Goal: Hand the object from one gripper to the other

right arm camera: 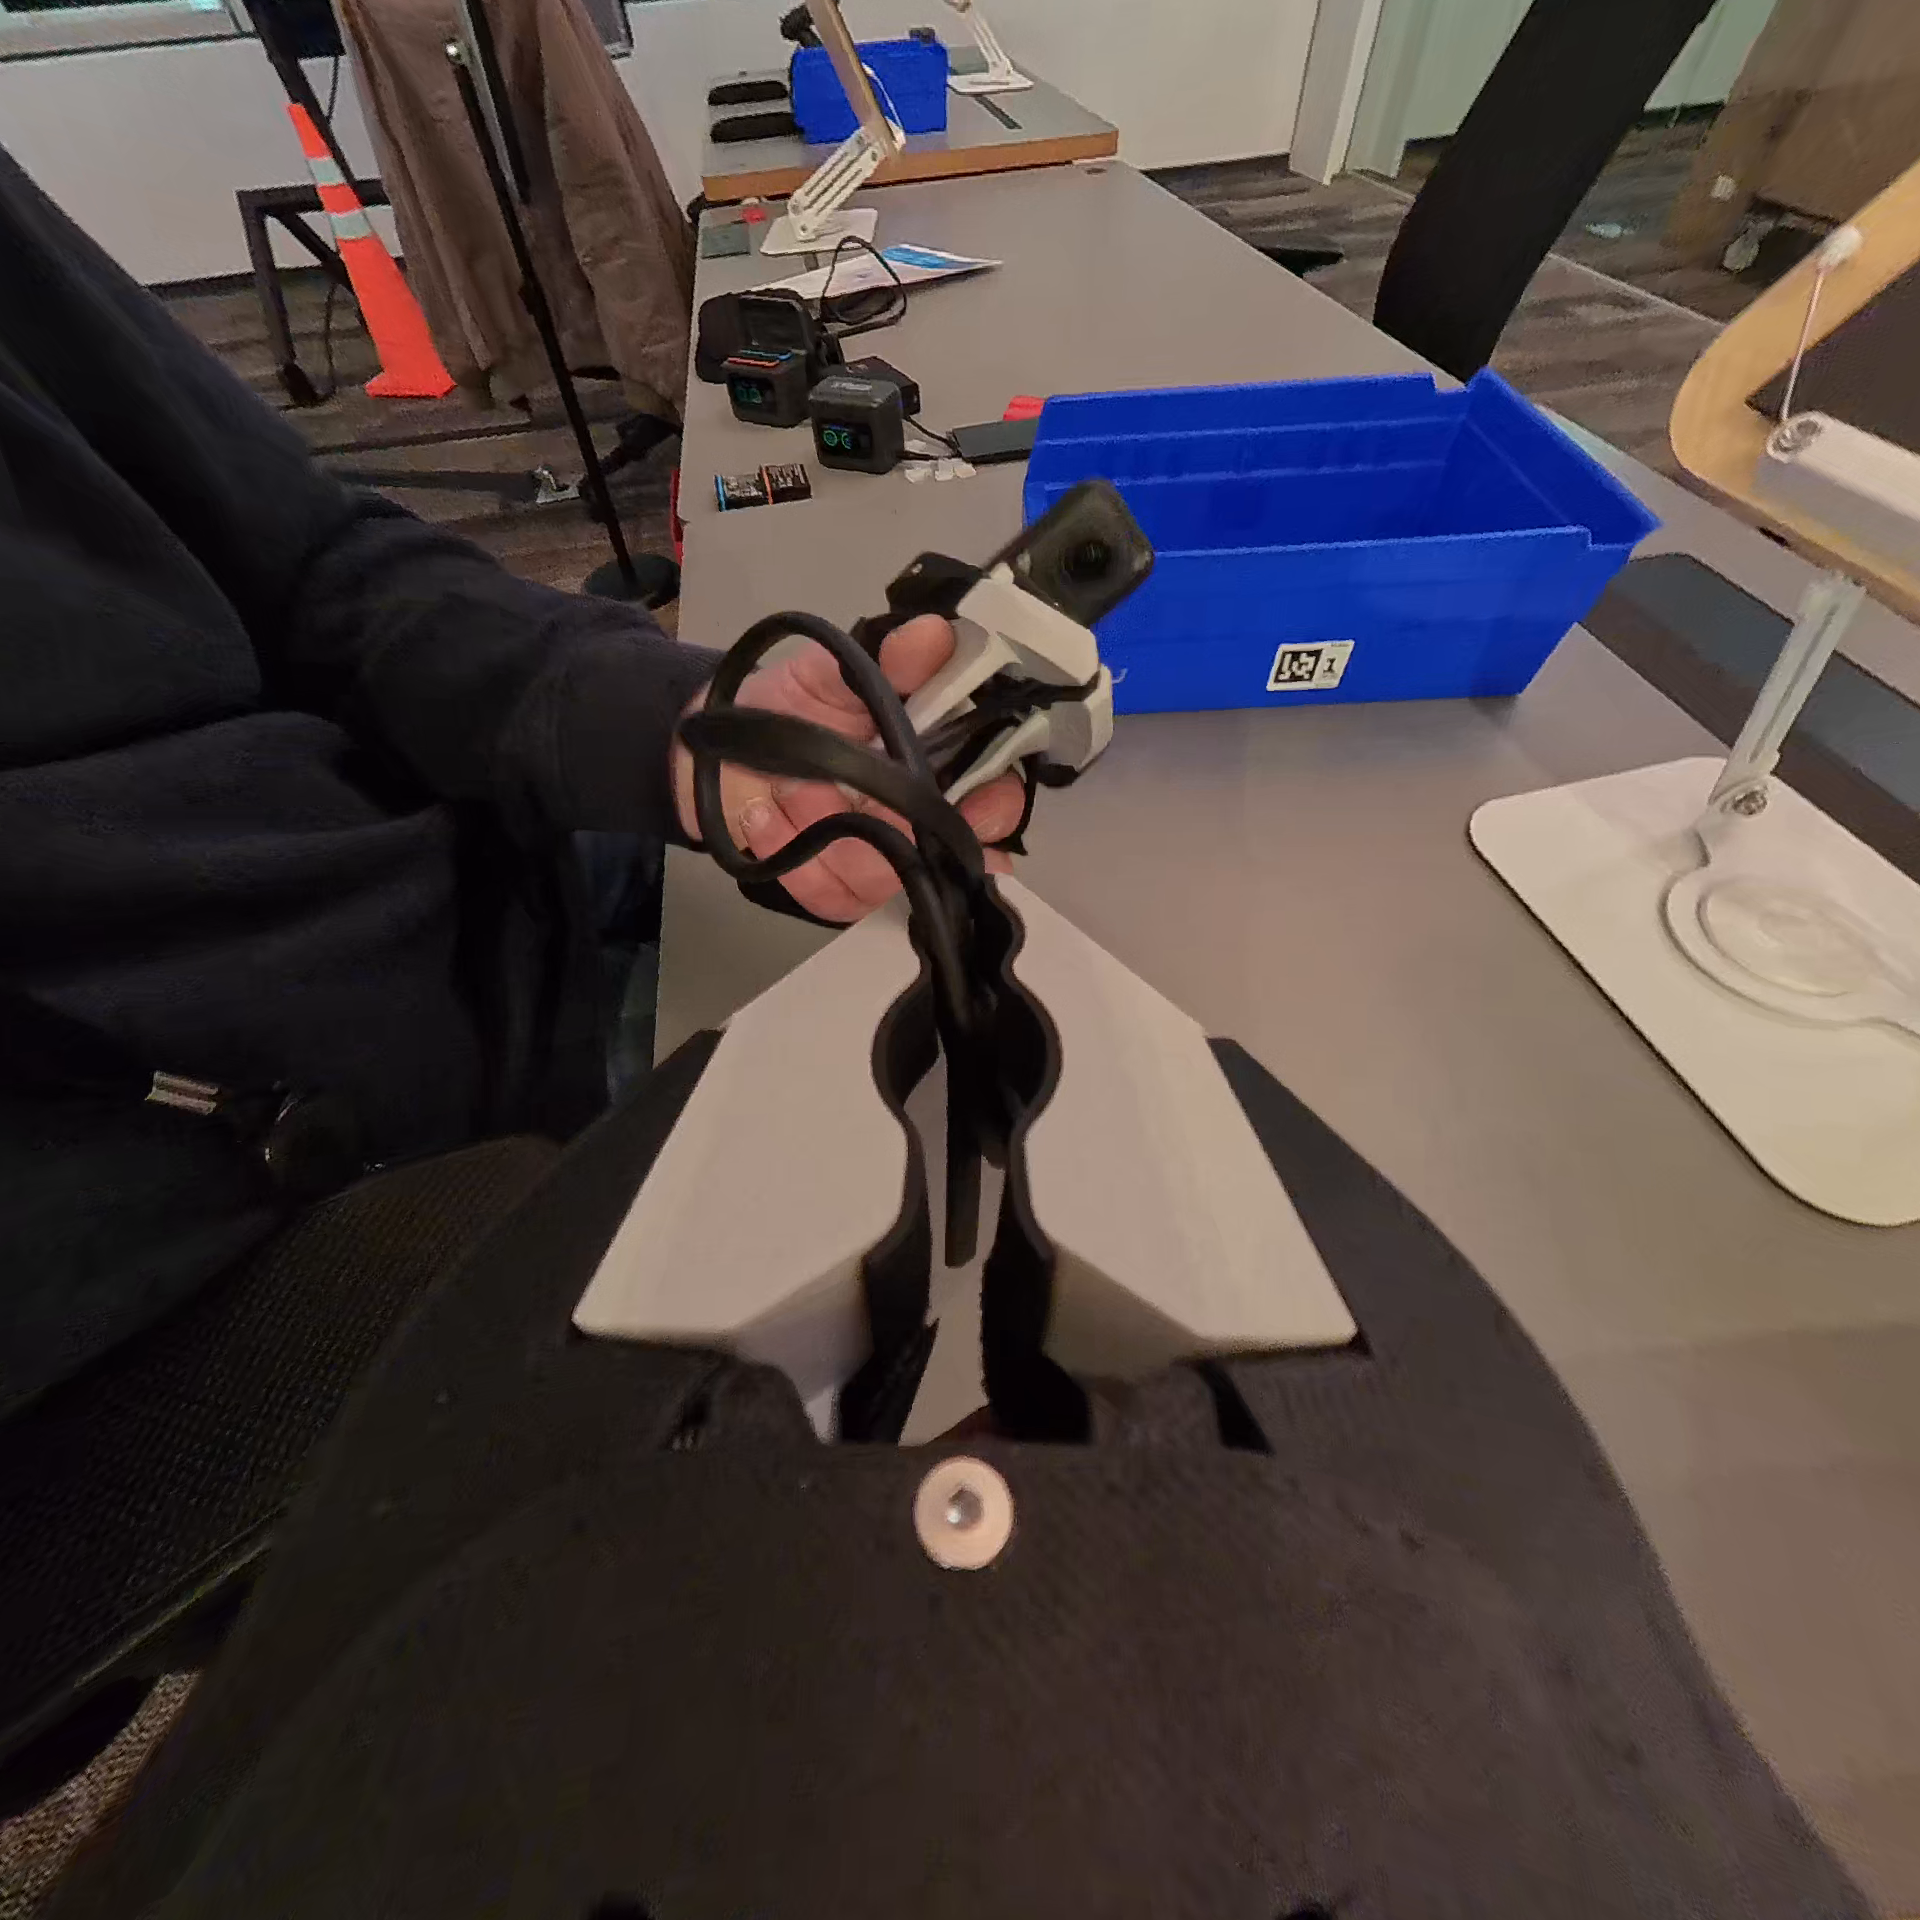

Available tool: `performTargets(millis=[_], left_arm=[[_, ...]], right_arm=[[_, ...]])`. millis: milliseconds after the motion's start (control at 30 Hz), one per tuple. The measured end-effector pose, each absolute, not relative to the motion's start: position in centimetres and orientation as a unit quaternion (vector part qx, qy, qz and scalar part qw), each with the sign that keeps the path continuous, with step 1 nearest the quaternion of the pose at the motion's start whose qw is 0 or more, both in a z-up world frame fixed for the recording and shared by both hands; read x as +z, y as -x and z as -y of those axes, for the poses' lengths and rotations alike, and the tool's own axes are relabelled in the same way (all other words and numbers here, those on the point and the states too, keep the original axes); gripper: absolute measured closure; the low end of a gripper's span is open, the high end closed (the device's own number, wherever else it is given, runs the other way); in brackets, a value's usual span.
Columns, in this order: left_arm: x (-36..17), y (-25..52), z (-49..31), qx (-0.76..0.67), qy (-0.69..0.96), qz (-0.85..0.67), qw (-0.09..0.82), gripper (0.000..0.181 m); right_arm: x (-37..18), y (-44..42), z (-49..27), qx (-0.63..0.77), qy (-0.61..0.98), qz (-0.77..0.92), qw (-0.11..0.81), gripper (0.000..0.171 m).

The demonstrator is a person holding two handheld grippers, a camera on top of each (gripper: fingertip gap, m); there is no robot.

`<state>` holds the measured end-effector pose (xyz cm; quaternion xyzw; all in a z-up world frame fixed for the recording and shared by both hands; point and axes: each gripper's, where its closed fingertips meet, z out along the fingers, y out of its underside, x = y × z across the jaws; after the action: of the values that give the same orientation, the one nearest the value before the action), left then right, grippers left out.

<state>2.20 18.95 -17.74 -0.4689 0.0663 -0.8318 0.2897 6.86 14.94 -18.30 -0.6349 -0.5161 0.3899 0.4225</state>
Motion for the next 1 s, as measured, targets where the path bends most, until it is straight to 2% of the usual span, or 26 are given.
performTargets(millis=[33,300,400,533,767,900,1000], left_arm=[[-17.9,-2.4,-18.8,-0.816,0.487,-0.089,0.299,0.181],[-17.0,-2.8,-19.0,-0.652,0.593,-0.262,0.392,0.181],[-16.6,-3.6,-18.5,-0.604,0.615,-0.327,0.388,0.181],[-18.1,-5.4,-17.5,-0.529,0.657,-0.411,0.346,0.160],[-21.2,-6.9,-16.8,-0.442,0.696,-0.490,0.285,0.113],[-21.9,-7.4,-16.2,-0.423,0.696,-0.515,0.267,0.095],[-22.1,-7.6,-16.3,-0.421,0.700,-0.516,0.258,0.090]], right_arm=[[-18.6,-7.0,-15.1,0.389,0.640,0.512,0.419,0.171],[-22.0,-6.9,-16.3,0.362,0.688,0.510,0.368,0.171],[-23.1,-6.5,-17.0,0.331,0.698,0.524,0.357,0.171],[-23.7,-5.8,-17.9,0.270,0.703,0.552,0.358,0.171],[-23.7,-5.0,-19.1,0.189,0.698,0.584,0.368,0.171],[-24.2,-5.2,-19.9,0.141,0.700,0.594,0.371,0.171],[-24.4,-5.4,-20.2,0.113,0.699,0.600,0.372,0.171]])
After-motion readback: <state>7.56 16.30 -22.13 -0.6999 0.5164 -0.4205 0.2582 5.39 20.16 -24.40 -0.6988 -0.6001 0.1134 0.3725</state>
